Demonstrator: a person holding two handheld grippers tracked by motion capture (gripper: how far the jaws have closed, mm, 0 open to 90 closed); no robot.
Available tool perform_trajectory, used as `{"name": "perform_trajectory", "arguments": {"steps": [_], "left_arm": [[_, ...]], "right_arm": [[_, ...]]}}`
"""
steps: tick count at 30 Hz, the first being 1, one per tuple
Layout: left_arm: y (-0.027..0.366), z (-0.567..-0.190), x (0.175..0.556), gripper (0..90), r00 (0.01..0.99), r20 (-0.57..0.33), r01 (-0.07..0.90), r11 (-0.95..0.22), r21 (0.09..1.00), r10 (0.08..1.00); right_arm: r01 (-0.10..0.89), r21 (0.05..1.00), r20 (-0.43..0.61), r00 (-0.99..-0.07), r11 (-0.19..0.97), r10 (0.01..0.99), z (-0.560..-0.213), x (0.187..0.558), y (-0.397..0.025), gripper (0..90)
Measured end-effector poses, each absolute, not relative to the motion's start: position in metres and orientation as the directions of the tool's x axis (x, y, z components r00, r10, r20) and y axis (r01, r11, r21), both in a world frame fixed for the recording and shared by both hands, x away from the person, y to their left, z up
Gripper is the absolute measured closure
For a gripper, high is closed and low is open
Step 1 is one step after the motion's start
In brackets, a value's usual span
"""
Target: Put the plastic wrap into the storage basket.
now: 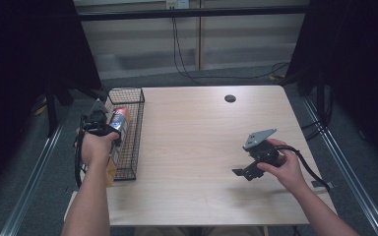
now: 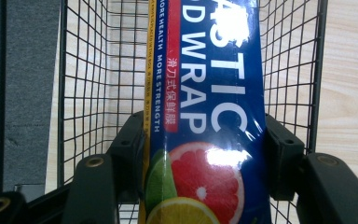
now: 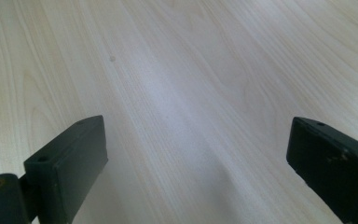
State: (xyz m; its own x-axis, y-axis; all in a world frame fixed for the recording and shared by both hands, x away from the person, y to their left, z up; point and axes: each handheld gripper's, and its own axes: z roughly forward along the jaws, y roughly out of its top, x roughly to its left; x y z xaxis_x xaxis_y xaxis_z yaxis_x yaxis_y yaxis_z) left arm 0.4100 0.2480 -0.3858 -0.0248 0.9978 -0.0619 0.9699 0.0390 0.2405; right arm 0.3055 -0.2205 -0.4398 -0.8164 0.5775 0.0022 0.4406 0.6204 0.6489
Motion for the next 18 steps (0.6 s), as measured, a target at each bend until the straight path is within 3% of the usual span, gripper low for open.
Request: {"name": "perform_trajectory", "arguments": {"steps": [18], "left_arm": [[0.2423,-0.3913,0.4134,42.5,-0.013,-0.024,0.971,0.018,0.24,1.0]], "right_arm": [[0.434,0.652,0.004,-0.822,0.621,0.57,-0.4405,0.3049,-0.2201,4.4]]}}
